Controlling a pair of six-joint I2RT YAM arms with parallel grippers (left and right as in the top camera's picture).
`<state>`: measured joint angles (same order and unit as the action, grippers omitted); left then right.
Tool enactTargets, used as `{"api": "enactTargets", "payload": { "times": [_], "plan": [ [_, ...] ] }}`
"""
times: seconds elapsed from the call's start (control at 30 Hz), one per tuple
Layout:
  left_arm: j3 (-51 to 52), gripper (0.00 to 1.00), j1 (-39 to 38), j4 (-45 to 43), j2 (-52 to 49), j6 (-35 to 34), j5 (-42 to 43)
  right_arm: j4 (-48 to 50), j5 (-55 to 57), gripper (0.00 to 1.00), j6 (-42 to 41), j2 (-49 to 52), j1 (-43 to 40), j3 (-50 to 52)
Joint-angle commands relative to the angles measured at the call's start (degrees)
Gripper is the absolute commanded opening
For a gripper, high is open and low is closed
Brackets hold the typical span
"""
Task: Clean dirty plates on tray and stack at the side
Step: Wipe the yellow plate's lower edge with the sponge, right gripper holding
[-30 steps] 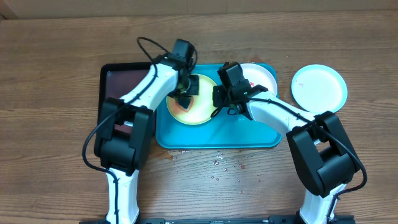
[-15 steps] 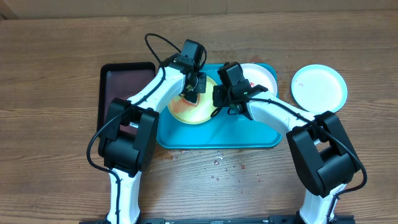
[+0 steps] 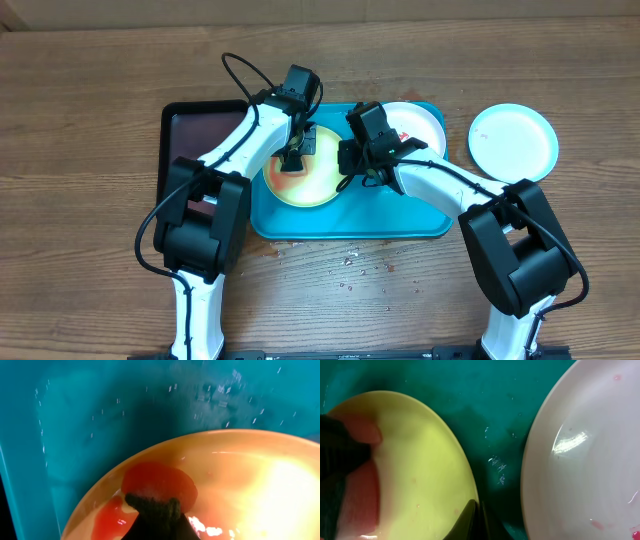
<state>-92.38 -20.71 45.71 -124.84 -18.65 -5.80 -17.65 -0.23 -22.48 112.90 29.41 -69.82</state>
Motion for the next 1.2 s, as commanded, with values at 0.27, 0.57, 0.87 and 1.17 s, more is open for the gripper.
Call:
{"api": "enactTargets", "payload": {
  "times": [0.27,0.57,0.87,1.17],
  "plan": [
    [1.4,0.05,0.7,9.7,-1.6,5.0,10.4,0.5,1.7,0.04,-0.3,-0.6,-0.6,-0.7],
    [1.1,0.04,-0.2,10.2,-1.3,6.3,13.5,1.0,1.7,0.04,-0.3,-0.6,-0.6,-0.7],
    [1.0,0.04,-3.0,2.8,-1.3,5.4,15.9,1.0,1.7,0.04,-0.3,-0.6,-0.6,-0.7],
    [1.0,0.04,-3.0,-3.5,-1.3,1.9,8.3,0.8,1.7,0.04,-0.3,-0.6,-0.6,-0.7]
  ]
}}
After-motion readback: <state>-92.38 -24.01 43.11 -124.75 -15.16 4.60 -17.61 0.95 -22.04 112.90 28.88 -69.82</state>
